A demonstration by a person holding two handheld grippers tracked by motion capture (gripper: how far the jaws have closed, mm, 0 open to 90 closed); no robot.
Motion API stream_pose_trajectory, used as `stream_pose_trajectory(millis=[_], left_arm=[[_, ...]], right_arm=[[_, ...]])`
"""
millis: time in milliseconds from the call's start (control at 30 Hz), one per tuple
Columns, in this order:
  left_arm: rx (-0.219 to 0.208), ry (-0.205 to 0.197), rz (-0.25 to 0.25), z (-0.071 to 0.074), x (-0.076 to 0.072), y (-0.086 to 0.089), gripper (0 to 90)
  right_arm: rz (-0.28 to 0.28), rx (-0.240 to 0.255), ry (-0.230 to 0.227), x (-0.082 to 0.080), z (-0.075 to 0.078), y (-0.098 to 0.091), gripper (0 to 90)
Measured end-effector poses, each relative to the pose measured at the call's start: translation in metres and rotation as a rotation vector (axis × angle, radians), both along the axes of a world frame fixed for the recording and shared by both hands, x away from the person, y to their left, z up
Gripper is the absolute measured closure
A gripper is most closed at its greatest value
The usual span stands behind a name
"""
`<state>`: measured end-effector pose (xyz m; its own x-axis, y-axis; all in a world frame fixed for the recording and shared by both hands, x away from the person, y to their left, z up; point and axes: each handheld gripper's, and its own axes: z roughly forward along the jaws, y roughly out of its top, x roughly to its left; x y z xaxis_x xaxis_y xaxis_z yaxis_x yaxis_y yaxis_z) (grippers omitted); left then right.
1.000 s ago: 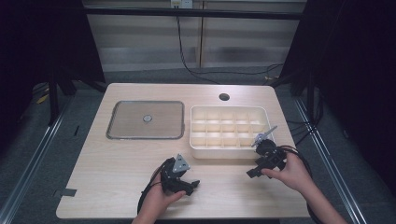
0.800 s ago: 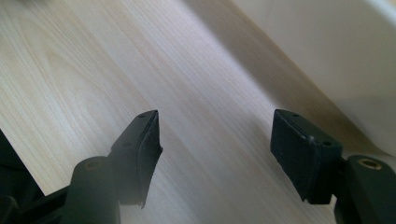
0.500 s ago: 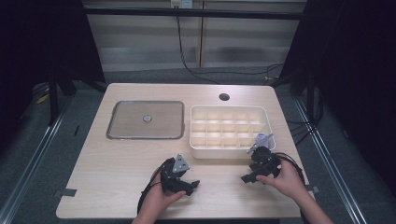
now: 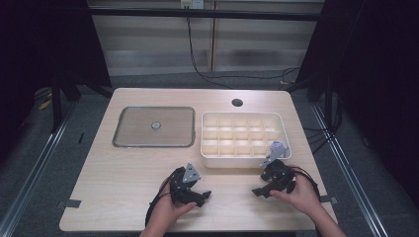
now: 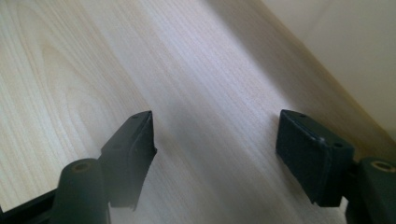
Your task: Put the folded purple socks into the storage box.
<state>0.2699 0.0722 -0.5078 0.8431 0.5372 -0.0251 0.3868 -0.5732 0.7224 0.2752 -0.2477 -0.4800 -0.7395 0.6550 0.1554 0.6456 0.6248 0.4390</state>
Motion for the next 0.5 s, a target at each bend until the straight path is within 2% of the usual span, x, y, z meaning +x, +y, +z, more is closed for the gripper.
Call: stream_pose_trajectory(millis=[367,500], left_arm=[[0.000,0.000,0.001,0.000,0.000,0.000,16.3],[-0.005,0.000,0.002,0.000,0.000,0.000,16.3]], right_arm=[[0.027,0.033,-0.077,-0.010,-0.006,-0.004,24.3],[0.035,0.057,-0.122,-0.014,-0.009,-0.007,24.0]])
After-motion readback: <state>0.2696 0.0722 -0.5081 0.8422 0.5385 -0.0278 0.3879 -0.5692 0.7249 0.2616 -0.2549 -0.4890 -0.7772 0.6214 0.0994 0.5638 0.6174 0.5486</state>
